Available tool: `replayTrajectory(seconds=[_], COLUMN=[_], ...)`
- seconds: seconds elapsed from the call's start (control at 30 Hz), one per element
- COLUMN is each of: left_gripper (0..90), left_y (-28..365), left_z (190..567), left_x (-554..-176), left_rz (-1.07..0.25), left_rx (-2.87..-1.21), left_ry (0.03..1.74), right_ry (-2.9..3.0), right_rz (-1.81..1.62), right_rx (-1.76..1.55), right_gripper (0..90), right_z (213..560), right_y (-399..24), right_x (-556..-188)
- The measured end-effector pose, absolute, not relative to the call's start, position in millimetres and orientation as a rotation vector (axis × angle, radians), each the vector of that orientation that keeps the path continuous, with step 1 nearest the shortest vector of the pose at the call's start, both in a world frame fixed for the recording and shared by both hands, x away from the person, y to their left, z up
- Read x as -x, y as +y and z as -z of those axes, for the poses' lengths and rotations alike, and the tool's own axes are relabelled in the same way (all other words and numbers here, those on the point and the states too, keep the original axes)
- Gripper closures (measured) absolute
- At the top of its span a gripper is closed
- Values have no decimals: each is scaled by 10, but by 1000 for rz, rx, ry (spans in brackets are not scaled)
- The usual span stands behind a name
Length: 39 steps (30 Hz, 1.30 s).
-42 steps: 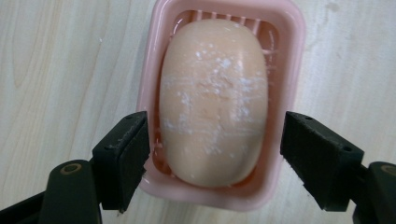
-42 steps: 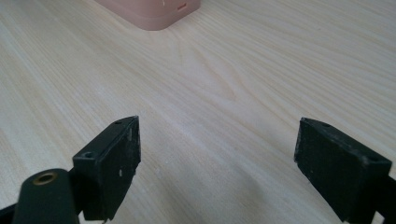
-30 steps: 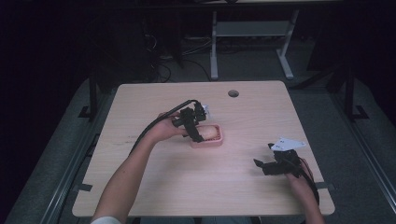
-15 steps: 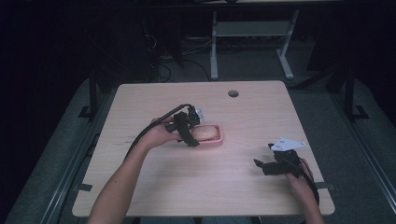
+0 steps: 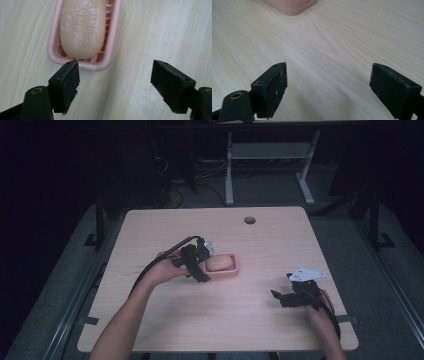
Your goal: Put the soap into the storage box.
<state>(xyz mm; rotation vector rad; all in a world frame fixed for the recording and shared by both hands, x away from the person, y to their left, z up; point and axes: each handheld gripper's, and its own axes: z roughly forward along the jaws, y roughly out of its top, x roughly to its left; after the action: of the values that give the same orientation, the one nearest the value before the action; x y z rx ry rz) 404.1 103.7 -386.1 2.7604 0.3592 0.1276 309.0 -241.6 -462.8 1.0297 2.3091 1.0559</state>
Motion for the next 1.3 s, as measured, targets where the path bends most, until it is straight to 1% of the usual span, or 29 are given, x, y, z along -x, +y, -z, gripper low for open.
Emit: replayTrajectory(seconds=[0.57, 0.67, 0.73, 1.3], left_gripper=[224, 223, 220, 221], left_y=[1158, 1196, 1211, 1366], left_z=[3865, 3880, 3887, 3947], left_x=[-3904, -3875, -3849, -3706], left_rz=[-145, -131, -146, -125], left_rx=[-2748, -2751, -2753, -2722], left_ry=[363, 372, 370, 409], right_ry=[2306, 2304, 2304, 2306], right_rz=[-1050, -1050, -1049, -1039], right_rx=[-1037, -1037, -1040, -1037], right_gripper=[139, 139, 139, 139], right_z=[4632, 4631, 4631, 4639], right_y=[-2423, -2423, -2423, -2412], right_x=[-3098, -3096, -3095, -3102])
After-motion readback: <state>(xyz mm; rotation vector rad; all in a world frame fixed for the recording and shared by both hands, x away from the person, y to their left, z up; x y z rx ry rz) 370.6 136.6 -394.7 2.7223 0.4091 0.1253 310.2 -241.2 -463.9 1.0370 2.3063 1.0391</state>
